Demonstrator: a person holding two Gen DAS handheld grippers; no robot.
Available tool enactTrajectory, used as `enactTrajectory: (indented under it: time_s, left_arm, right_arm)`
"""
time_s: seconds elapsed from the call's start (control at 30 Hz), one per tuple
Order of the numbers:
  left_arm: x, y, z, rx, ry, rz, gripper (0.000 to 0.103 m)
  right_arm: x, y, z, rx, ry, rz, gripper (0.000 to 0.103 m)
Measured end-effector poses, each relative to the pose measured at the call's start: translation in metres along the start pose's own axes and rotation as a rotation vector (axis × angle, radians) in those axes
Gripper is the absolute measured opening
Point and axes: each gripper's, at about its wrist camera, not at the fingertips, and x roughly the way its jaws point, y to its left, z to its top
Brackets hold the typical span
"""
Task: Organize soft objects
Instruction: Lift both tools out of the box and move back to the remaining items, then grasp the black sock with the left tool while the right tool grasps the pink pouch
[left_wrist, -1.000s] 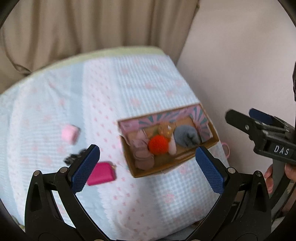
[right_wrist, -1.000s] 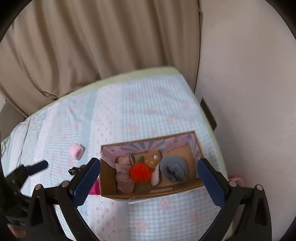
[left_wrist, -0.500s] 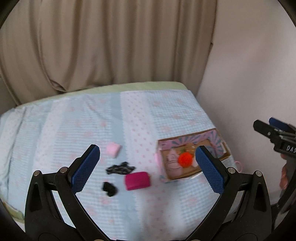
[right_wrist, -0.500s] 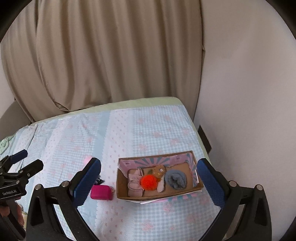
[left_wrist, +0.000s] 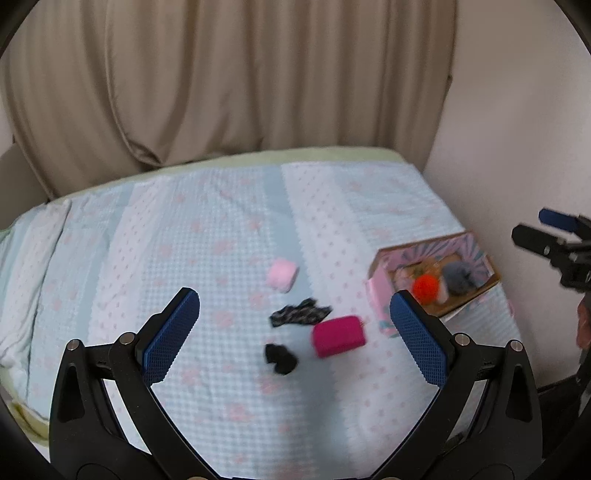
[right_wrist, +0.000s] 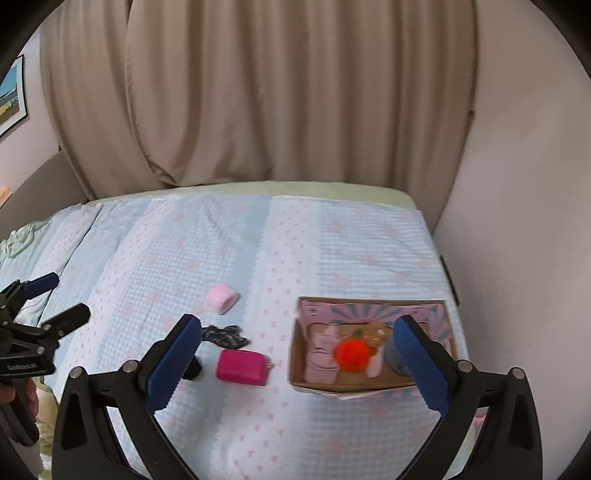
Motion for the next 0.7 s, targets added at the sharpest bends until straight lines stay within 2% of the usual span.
enactTrajectory:
  time_s: [0.23,0.37,0.57,0.7]
  left_arm:
    - [0.06,0.04,-0.03,0.001,0.144,-0.034,0.103]
    - [0.097,0.051,-0.05,-0.015,0.198,-0.065,0.103]
    - [0.16,0.052,-0.082,-0.062,0.29,-0.089,0.103]
    - [0.197,0.054,-0.096,-0.107,0.346,-0.099,0.102]
  right_arm:
    - [0.056,0.037,0.0,-0.031,0.081,0.078,0.103]
    - [0.097,0.051,-0.005,-0.089,0.141,0.14,0.103]
    - [0.182,0.079,-0.034,-0.291,0.288,0.259,0.103]
    - [0.232,0.096,-0.058,-0.457,0.396,0.304,0.103]
